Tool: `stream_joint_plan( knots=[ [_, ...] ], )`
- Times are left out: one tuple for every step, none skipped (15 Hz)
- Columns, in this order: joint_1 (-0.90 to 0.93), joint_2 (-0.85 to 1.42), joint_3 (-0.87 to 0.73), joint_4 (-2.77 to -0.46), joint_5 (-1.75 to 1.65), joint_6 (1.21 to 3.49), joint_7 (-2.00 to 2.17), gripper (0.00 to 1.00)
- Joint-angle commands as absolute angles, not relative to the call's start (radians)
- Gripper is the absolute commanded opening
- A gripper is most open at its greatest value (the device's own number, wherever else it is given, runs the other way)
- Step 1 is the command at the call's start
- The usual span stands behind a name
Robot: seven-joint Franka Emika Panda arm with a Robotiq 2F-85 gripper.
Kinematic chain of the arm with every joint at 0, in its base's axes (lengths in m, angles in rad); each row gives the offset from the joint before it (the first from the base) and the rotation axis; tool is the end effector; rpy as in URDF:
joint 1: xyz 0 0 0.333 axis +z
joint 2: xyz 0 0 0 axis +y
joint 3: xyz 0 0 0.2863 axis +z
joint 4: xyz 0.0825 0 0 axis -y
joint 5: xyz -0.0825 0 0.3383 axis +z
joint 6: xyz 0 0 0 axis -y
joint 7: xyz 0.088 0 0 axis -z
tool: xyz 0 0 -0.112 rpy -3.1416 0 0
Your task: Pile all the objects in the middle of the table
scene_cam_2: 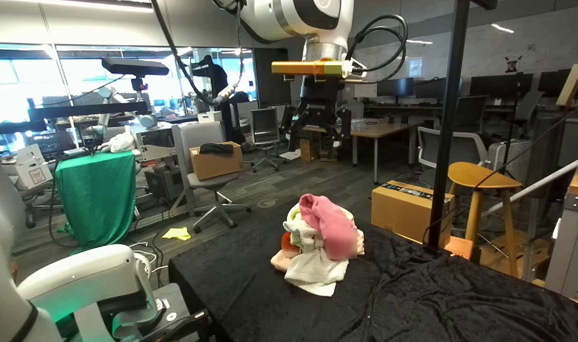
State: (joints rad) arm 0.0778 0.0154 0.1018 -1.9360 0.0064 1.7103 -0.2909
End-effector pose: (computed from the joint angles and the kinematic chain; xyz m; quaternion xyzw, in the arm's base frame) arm 0.4824 0.0880 0.4392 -0.9656 -0.2307 0.1198 0.0105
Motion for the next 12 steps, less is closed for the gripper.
stream_joint_plan(
  knots=[
    [0.062, -0.117, 0.073, -2.089, 0.088, 1.786, -0.247, 1.00],
    [0.059, -0.140, 0.064, -2.121, 0.103, 1.800, -0.244, 1.00],
    [0.056, -0.162, 0.055, -2.155, 0.116, 1.819, -0.247, 1.00],
    [0.053, -0.182, 0.046, -2.188, 0.123, 1.843, -0.250, 1.00],
    [0.051, -0.201, 0.036, -2.224, 0.127, 1.873, -0.262, 1.00],
    [0.050, -0.215, 0.028, -2.256, 0.132, 1.906, -0.261, 1.00],
    [0.050, -0.230, 0.021, -2.290, 0.130, 1.943, -0.266, 1.00],
    [0.047, -0.250, 0.014, -2.328, 0.124, 1.997, -0.265, 1.00],
    [0.046, -0.264, 0.009, -2.367, 0.113, 2.056, -0.265, 1.00],
    [0.044, -0.283, 0.006, -2.406, 0.089, 2.119, -0.271, 1.00],
    [0.041, -0.294, 0.005, -2.442, 0.058, 2.181, -0.275, 1.00],
    [0.038, -0.305, 0.004, -2.480, 0.028, 2.256, -0.273, 1.00]
  ],
)
